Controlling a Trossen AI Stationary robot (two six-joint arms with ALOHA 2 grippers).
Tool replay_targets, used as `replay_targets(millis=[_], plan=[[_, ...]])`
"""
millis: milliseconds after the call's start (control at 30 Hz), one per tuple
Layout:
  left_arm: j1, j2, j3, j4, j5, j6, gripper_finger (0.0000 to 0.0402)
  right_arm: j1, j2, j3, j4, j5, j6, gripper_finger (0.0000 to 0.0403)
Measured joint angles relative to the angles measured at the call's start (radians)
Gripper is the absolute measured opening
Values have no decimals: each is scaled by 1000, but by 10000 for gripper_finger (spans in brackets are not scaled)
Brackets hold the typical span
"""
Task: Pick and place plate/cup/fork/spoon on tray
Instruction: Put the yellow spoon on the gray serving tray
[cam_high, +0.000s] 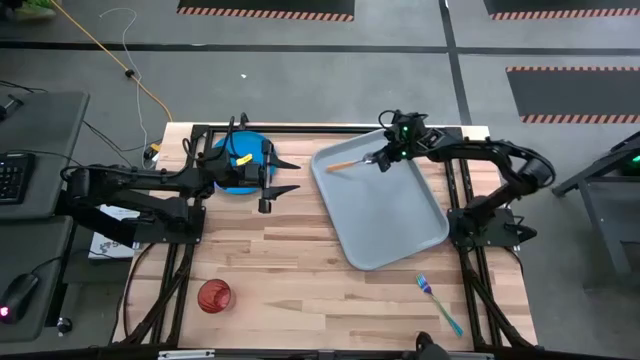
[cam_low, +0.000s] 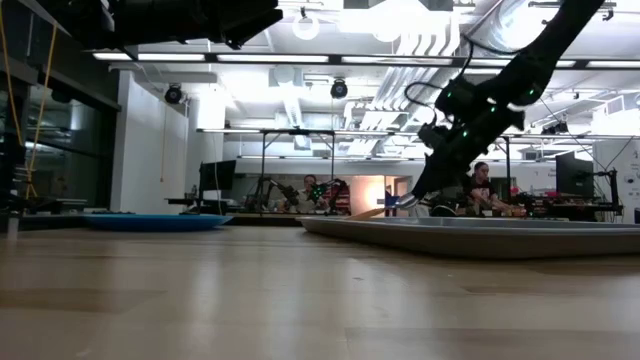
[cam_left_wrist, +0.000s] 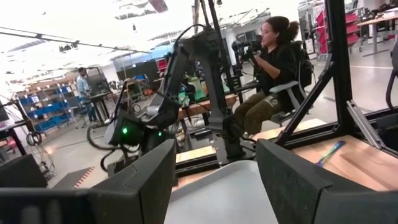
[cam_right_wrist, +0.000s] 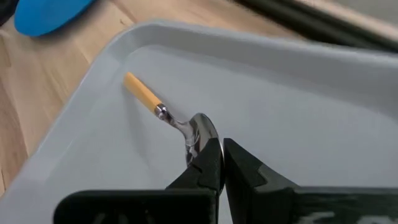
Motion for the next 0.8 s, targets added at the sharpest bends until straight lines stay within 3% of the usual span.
replay_targets(millis=[167,367,600,800], plan=[[0,0,0,-6,0,-1,213,-21,65,23,16,20,-10,0],[0,0,0,-12,0,3,213,-39,121,29,17,129,-22,0],[0,0,0,-13,1,3,213,-41,171,32,41,122,-51,0],[0,0,0,-13,1,2,213,-41,153,33,30,135,-200,0]])
